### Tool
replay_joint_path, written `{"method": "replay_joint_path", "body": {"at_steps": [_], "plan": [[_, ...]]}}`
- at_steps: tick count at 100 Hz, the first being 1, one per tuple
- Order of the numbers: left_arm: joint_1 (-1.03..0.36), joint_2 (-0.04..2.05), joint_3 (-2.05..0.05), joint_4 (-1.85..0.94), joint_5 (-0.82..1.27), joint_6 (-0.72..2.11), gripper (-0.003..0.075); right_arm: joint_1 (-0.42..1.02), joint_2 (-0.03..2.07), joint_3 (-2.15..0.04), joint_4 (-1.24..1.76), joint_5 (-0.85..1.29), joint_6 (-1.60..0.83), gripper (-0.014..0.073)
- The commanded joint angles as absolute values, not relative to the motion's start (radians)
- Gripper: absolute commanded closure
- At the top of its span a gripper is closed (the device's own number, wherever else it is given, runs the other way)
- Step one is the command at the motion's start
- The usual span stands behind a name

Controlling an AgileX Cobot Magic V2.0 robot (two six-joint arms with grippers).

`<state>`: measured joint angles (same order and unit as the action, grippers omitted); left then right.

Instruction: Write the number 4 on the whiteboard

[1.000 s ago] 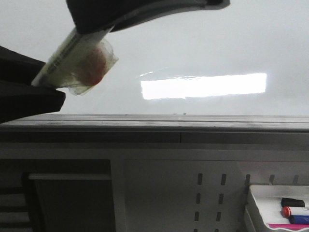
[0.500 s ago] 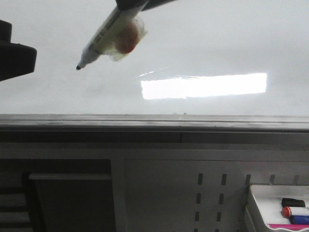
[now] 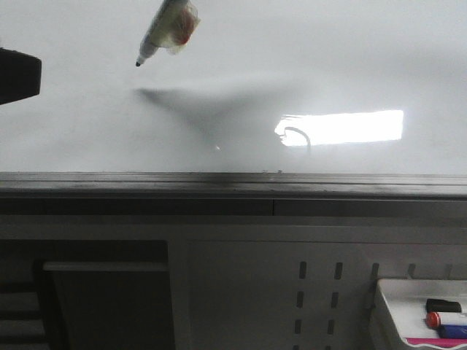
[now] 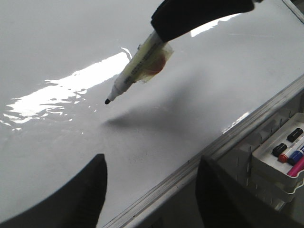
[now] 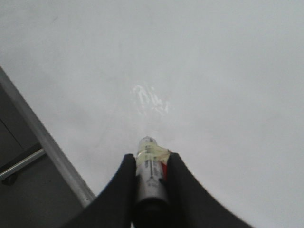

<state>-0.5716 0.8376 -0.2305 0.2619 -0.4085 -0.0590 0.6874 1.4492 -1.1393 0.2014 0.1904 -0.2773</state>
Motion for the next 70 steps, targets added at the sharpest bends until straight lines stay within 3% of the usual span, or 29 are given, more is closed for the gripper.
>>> {"method": "replay_joint_path", "body": {"at_steps": [1,16,35,70], "plan": [[-0.576,0.83,-0.258,0.242,-0.477,-0.064,0.0331,0.672,1.442,-1.187,0.19,0.144,-0.289,0.0658],[-0.576,0.83,-0.258,0.245,-0.477,-0.064,0.0331,0.684,1.475,-1.168,0.192,0.24,-0.289,0.0658],[-0.576,0.83,-0.258,0.245,-0.477,-0.064,0.0331,0.706,1.475,-1.118,0.194,0.202,-0.289,0.0658],[-0.576,0.83,-0.258,0.245,-0.485,-0.064,0.0331,0.594,1.357,-1.069,0.194,0.343,-0.289,0.0658]]}}
